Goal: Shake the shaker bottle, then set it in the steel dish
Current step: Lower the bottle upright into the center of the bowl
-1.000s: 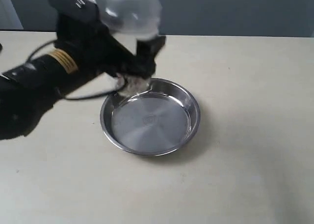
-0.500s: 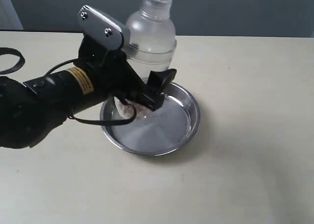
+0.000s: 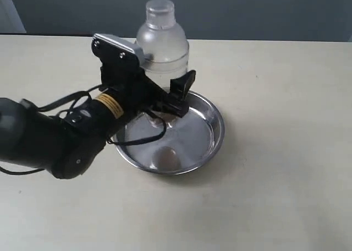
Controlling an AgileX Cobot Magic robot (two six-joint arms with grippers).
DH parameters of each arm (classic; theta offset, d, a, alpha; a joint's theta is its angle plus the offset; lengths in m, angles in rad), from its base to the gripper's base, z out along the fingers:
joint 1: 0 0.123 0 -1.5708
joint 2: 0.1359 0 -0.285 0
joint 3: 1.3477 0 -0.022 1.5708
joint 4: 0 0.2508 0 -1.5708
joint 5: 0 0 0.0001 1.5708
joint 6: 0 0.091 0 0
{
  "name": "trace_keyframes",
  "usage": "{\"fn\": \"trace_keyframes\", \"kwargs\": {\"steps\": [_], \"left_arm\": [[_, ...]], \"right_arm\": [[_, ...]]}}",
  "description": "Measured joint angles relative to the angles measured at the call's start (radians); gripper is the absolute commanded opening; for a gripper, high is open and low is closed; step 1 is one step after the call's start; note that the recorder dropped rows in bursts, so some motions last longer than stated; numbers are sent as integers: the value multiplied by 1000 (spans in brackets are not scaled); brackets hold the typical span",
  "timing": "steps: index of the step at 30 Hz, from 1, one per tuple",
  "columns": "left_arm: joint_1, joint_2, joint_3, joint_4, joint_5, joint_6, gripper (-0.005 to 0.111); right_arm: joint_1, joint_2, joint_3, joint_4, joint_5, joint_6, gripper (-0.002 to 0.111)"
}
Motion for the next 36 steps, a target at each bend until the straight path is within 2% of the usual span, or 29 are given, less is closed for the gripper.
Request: {"fn": "trace_keyframes", "kwargs": {"steps": [6,18,23,27,30,33,36], "left_arm": [[0,108,-2,44,-136,-18,0],[0,173,-2,15,-145,-57,2],[0,173,-2,28,-129,-57,21],[0,173,-2,34,-111,-57,49],[0,173,-2,19,-101,-57,64],[9,181,-2,18,-98,-57,70],[11,191,-4,23,-98,-57,71]], "right_arm": [[0,0,0,0,0,0,-1],[0,0,0,0,0,0,-1],[0,0,0,0,0,0,-1],[0,0,0,0,0,0,-1],[0,0,0,0,0,0,-1],[0,0,0,0,0,0,-1],[0,0,0,0,0,0,-1]]}}
